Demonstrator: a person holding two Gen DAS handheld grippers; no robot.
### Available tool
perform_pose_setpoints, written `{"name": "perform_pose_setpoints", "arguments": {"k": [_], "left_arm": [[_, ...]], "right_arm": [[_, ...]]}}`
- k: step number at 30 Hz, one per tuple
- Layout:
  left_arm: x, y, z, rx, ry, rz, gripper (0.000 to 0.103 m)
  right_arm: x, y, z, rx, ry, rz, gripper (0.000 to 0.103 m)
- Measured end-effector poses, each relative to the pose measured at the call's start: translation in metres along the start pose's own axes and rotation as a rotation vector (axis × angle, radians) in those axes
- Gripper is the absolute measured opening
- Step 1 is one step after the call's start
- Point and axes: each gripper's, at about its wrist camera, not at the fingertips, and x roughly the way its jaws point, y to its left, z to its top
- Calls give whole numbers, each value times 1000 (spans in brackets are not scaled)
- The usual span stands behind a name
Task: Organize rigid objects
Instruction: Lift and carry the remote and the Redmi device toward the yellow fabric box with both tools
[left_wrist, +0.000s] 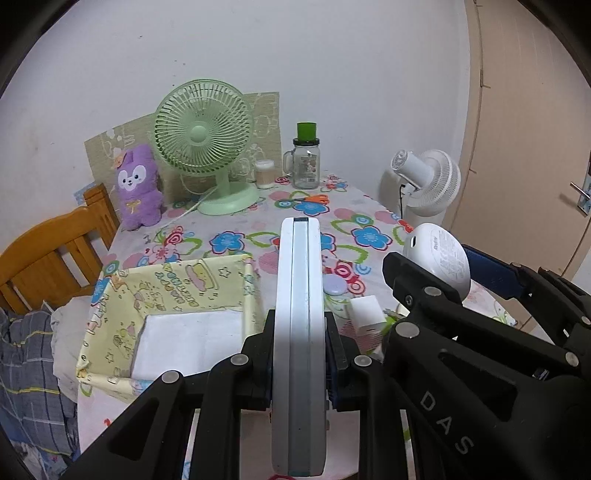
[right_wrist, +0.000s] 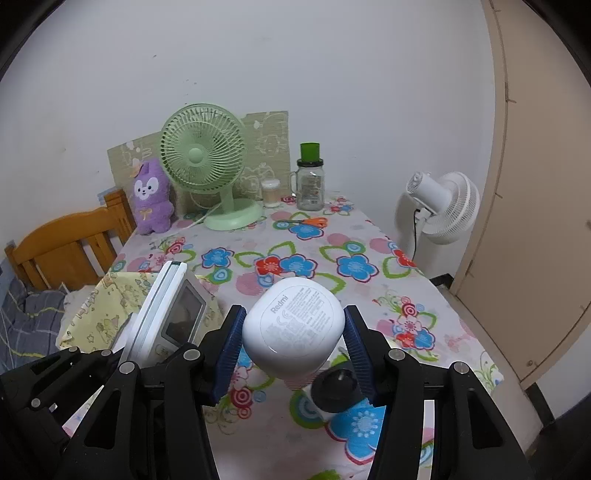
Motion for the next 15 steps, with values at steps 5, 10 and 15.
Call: {"name": "perform_pose_setpoints", "arguments": {"k": [5, 10, 15], "left_arm": [[2, 14, 1, -7, 4, 8, 20], [5, 29, 3, -11, 11, 18, 20], [9, 42, 5, -10, 14, 37, 20]], "right_arm": [[5, 13, 3, -6, 4, 11, 57], [12, 29, 6, -15, 14, 23, 57], [22, 42, 10, -19, 29, 38, 57]]}}
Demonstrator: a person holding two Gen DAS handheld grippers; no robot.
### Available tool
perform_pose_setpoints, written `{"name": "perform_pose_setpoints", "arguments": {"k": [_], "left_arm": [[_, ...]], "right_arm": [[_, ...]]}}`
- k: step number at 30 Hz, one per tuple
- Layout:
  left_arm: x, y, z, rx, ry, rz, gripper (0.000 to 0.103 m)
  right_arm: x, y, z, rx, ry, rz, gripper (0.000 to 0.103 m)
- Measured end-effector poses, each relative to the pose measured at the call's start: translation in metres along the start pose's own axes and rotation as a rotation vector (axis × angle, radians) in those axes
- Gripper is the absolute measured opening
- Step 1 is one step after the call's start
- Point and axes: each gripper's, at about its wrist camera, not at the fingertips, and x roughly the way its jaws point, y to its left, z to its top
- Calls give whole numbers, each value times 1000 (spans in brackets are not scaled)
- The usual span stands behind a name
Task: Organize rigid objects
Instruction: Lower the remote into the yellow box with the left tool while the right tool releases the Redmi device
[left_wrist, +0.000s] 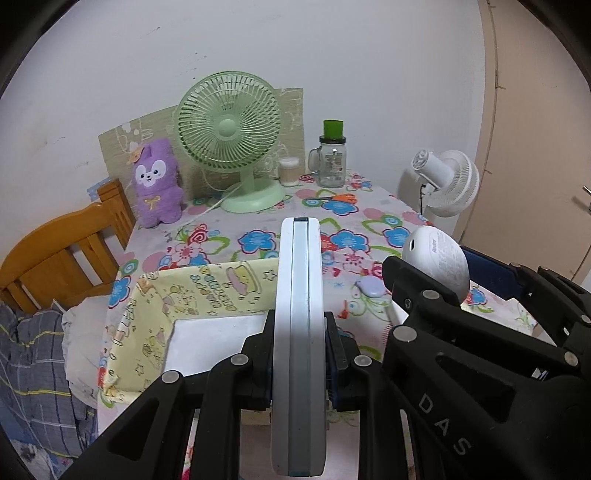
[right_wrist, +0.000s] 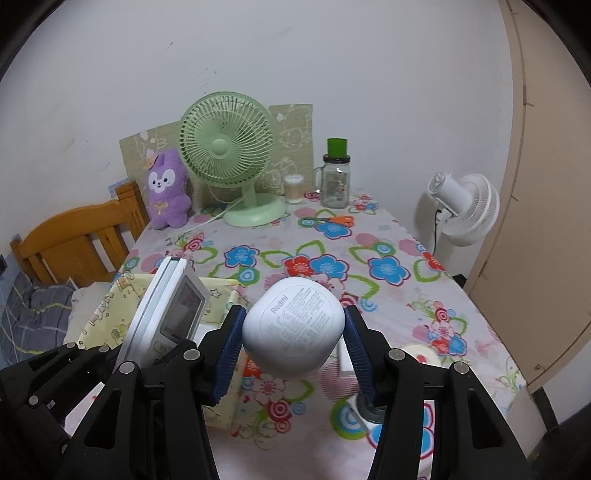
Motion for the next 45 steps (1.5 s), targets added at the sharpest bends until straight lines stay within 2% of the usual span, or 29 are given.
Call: {"name": "perform_pose_setpoints", "arguments": {"k": [24, 37, 45], "left_arm": [[41, 56, 5, -29, 94, 8, 20], [61, 79, 8, -37, 131, 32, 20], [85, 94, 3, -66, 188, 41, 20]], "right_arm": [[50, 51, 12, -38, 62, 45, 57], [82, 72, 15, -47, 121, 103, 57], [101, 82, 14, -62, 156, 112, 57]]}}
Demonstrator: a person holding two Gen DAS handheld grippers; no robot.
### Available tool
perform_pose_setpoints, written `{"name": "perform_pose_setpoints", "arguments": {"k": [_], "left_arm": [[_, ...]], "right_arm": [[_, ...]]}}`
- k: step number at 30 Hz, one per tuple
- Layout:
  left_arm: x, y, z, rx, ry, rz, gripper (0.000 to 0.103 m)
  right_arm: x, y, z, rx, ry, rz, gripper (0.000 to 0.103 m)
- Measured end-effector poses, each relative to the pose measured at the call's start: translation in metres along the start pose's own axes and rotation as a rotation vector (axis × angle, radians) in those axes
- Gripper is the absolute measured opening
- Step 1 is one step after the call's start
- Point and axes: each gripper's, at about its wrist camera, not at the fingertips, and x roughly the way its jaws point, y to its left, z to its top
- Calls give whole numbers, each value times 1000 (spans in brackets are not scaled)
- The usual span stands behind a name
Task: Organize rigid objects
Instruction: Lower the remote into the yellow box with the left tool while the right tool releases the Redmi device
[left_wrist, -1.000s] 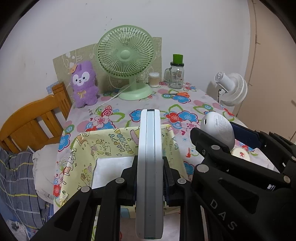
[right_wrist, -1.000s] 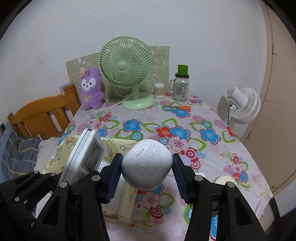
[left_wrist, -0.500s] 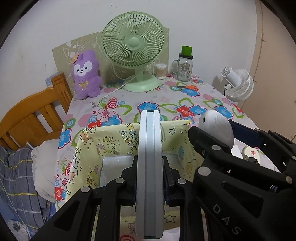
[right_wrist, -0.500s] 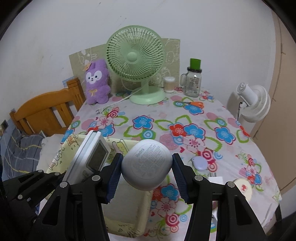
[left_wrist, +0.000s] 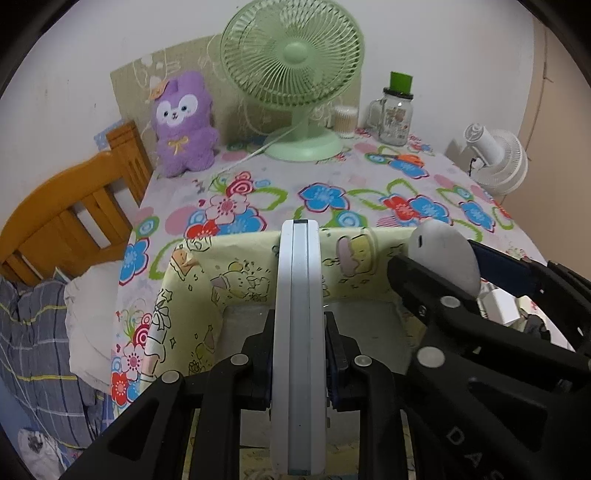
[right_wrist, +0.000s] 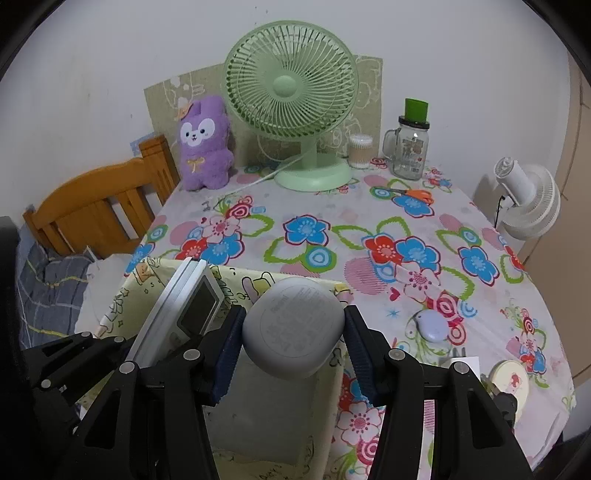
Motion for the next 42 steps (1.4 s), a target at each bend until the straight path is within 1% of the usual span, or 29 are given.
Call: {"name": "perform_pose_setpoints", "arguments": {"k": [3, 10, 13, 16, 18, 24, 28, 30, 32, 34, 37, 39, 42], "left_arm": [[7, 3, -1, -6, 14, -1, 20], [23, 13, -4, -32, 59, -17, 20], [27, 18, -6, -44, 77, -10, 20], [28, 18, -9, -40, 71, 7, 21], [30, 17, -10, -38, 77, 8, 22], [26, 17, -9, -33, 74, 10, 38], [15, 16, -9, -28, 58, -4, 46], [7, 15, -9, -29, 37, -14, 59], [-1, 14, -10, -26, 20, -18, 62], [-8, 12, -11, -21, 6, -14, 64], [-19, 7, -13, -14, -12, -9, 69], [-28, 2, -14, -5, -31, -8, 73], [-38, -4, -17, 3, -49, 0, 75]], "right_arm": [[9, 1, 0, -5, 17, -1, 57], [15, 9, 0, -50, 8, -47, 57], [20, 12, 0, -56, 21, -34, 57], [27, 13, -3, -49, 49, -16, 57], [28, 15, -3, -58, 43, -29, 57], [27, 15, -4, -58, 42, -33, 58], [24, 15, -3, -49, 52, -6, 65], [21, 14, -4, -36, 55, 12, 69], [16, 14, -5, -25, 52, 36, 76], [10, 14, -5, -20, 50, 59, 79], [-1, 13, -7, -13, 39, 54, 85], [-9, 12, -8, -16, 24, 51, 86], [-21, 9, -9, -17, 5, 48, 89]]}}
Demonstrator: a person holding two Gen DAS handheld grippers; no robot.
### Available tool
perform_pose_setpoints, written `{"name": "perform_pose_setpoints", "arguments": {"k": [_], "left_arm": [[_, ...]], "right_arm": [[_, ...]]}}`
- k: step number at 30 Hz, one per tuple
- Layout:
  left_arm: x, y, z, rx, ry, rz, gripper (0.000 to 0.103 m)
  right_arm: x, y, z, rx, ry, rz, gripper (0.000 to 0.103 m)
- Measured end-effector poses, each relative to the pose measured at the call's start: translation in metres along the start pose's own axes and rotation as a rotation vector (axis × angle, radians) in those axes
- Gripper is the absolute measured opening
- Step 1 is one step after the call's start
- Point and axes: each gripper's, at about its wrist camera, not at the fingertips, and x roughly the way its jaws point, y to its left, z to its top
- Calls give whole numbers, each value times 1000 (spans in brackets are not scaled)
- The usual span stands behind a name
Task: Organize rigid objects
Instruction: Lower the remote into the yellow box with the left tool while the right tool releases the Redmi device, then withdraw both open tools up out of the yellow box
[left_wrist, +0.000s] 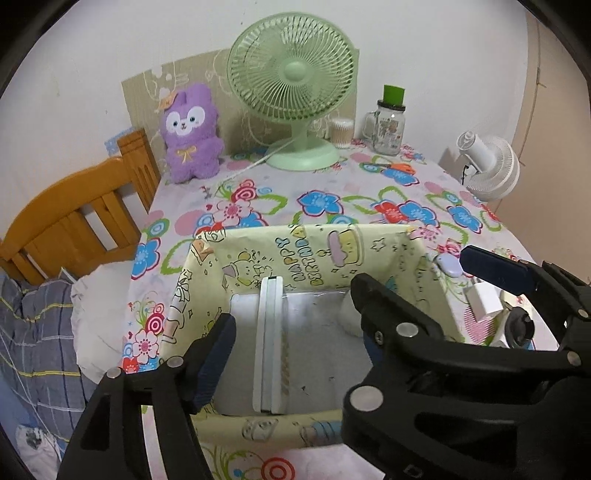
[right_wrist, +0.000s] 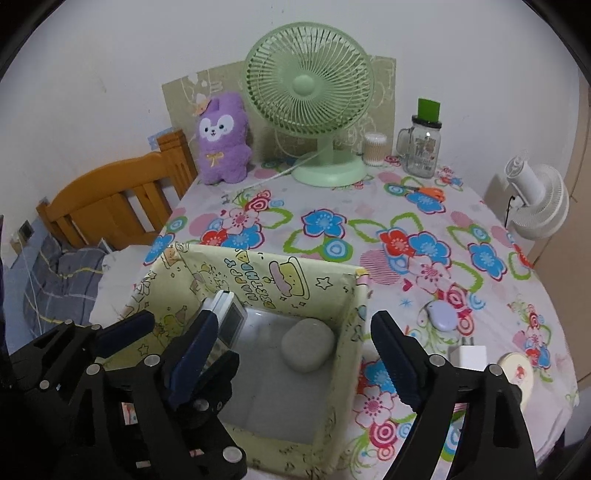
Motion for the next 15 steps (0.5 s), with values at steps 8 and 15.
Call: {"name": "perform_pose_setpoints", "arguments": {"k": [8, 15], "left_arm": [[-20, -18, -5, 15, -31, -4, 77], [-36, -35, -9, 28, -58, -15, 82]], "right_arm": [[-30, -8, -6, -11, -44, -42, 95], [-54, -19, -11, -17, -78, -63, 96]]}}
